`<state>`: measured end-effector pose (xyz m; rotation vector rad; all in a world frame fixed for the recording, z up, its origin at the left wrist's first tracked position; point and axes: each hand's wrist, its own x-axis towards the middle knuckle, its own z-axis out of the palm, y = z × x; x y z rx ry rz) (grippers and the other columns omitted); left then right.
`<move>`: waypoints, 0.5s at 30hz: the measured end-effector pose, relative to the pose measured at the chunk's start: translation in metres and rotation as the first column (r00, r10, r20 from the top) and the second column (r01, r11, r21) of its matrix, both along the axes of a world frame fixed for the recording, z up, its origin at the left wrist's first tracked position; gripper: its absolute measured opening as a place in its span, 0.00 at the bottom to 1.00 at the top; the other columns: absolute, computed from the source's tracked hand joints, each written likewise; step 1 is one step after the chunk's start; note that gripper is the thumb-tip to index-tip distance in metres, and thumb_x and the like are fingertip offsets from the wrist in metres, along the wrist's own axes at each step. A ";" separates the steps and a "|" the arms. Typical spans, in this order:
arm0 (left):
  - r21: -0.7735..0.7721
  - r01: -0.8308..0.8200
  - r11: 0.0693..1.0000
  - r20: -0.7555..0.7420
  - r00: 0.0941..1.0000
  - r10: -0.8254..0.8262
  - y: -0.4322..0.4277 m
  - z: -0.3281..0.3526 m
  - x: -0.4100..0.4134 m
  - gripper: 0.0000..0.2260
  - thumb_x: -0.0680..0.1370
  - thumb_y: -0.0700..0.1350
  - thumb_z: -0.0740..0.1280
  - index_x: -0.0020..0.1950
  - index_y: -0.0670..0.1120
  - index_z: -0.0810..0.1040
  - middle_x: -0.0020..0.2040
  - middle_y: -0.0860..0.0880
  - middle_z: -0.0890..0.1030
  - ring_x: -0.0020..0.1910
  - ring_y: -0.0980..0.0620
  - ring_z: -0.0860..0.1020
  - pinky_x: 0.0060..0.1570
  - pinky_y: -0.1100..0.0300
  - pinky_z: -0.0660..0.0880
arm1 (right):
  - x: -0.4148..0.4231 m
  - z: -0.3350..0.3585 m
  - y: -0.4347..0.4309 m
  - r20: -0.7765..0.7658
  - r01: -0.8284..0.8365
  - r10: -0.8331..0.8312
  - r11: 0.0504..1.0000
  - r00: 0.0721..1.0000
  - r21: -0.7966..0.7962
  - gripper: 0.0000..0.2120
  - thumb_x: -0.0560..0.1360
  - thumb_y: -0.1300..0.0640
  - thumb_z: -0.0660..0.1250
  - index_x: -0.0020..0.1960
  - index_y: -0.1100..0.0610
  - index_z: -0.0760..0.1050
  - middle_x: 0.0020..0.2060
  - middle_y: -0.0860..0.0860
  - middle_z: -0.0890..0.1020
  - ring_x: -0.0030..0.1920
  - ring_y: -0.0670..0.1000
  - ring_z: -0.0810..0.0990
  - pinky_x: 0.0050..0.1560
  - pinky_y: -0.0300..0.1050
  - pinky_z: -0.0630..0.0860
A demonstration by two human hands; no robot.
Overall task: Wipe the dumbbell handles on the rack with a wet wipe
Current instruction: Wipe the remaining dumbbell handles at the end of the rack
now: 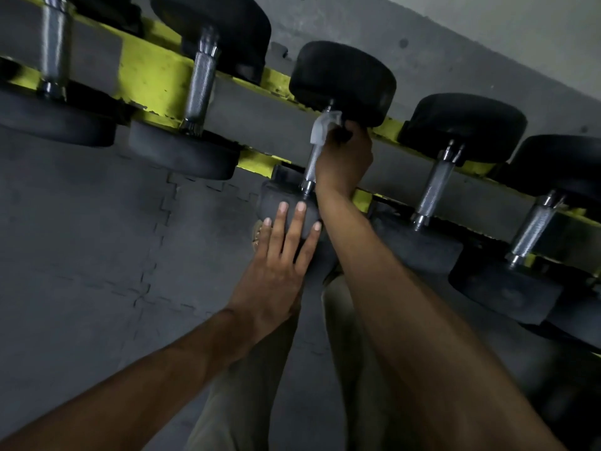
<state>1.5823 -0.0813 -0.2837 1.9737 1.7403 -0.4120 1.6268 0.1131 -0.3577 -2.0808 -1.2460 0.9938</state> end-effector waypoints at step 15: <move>-0.008 -0.025 1.000 -0.043 0.999 0.025 0.002 0.002 0.007 0.36 0.81 0.47 0.47 0.81 0.38 0.29 0.79 0.29 0.28 0.79 0.25 0.35 0.79 0.34 0.50 | 0.032 0.022 0.009 0.482 -0.957 0.872 0.064 -0.084 -0.283 0.09 0.77 0.55 0.65 0.56 0.51 0.78 0.56 0.49 0.80 0.50 0.57 0.84 0.40 0.47 0.71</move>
